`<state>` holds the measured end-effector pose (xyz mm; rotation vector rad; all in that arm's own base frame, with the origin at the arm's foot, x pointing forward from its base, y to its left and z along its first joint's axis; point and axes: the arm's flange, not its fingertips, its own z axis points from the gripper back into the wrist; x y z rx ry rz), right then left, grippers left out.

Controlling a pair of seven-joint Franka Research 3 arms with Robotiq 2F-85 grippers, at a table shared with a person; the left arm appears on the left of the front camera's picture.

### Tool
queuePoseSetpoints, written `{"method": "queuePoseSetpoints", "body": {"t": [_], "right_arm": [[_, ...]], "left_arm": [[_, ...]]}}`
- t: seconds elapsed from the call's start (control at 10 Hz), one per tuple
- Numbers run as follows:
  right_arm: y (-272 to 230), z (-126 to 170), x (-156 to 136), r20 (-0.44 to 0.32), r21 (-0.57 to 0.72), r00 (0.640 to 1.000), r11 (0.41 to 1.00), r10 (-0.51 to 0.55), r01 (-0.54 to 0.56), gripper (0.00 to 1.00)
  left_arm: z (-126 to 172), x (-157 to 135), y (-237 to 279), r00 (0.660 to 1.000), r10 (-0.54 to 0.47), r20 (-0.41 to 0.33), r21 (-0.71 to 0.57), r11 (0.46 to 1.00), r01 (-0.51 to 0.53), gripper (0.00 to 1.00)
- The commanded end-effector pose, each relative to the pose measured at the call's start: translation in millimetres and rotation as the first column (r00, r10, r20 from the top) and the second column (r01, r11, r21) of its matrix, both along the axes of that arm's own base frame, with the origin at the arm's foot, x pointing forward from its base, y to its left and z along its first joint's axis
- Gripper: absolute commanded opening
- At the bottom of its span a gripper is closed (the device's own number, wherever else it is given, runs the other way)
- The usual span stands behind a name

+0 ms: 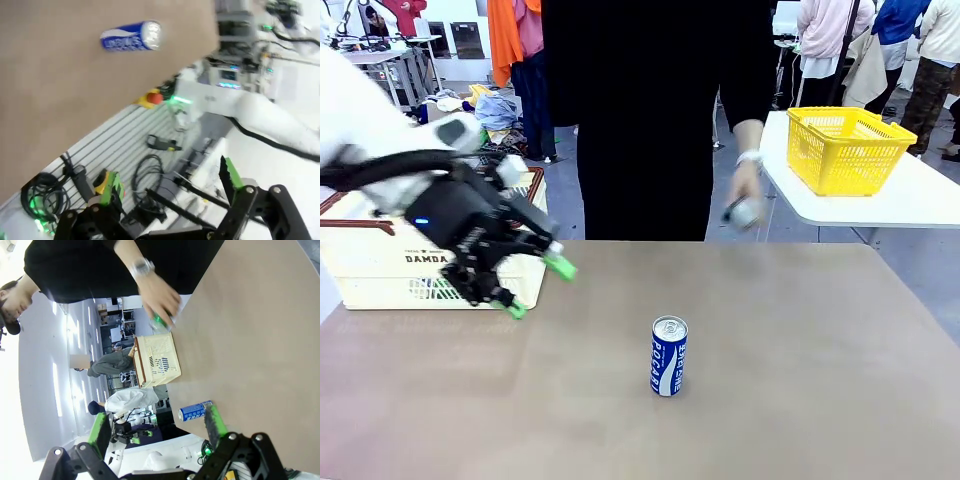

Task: Place the drinks into the Shopping basket.
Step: Pick up one drink and place it into the Shopping basket.

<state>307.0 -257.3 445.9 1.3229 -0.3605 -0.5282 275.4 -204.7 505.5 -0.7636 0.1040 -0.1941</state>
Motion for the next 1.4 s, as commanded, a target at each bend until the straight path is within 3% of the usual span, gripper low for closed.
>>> {"method": "queuePoseSetpoints", "body": {"t": [0.0, 0.2, 0.3, 0.5, 0.6, 0.7, 1.1, 1.3], "right_arm": [[1.5, 1.5, -1.4, 0.008, -0.003, 1.0, 1.0, -0.002, 0.002, 1.0], [1.5, 1.5, -1.4, 0.008, -0.003, 1.0, 1.0, -0.002, 0.002, 1.0], [1.5, 1.5, -1.4, 0.008, -0.003, 1.0, 1.0, -0.002, 0.002, 1.0], [1.5, 1.5, -1.4, 0.008, -0.003, 1.0, 1.0, -0.002, 0.002, 1.0], [1.5, 1.5, -1.4, 0.008, -0.003, 1.0, 1.0, -0.002, 0.002, 1.0], [1.5, 1.5, -1.4, 0.008, -0.003, 1.0, 1.0, -0.002, 0.002, 1.0], [1.5, 1.5, -1.4, 0.008, -0.003, 1.0, 1.0, -0.002, 0.002, 1.0], [1.5, 1.5, -1.4, 0.008, -0.003, 1.0, 1.0, -0.002, 0.002, 1.0]], "left_arm": [[3.0, 28.0, -65.3, 0.999, 0.0, -0.048, 0.296, 0.955, 0.014, 1.0], [17.6, 35.1, -56.2, 0.999, -0.008, -0.046, 0.358, 0.933, 0.024, 1.0], [43.6, 32.5, 7.3, 1.0, -0.018, -0.017, 0.315, 0.949, 0.023, 1.0], [75.5, 13.4, 153.8, 0.996, 0.092, -0.007, 0.184, 0.979, -0.09, 1.0], [75.0, -4.0, 201.4, 0.989, 0.148, 0.02, 0.133, 0.98, -0.15, 1.0], [66.1, -18.9, 229.3, 0.965, 0.26, 0.025, 0.165, 0.951, -0.26, 1.0], [28.1, -60.5, 277.1, 0.969, 0.244, 0.031, 0.038, 0.969, -0.245, 1.0], [28.4, -50.8, 261.2, 0.962, 0.273, 0.004, 0.047, 0.961, -0.273, 1.0]]}}
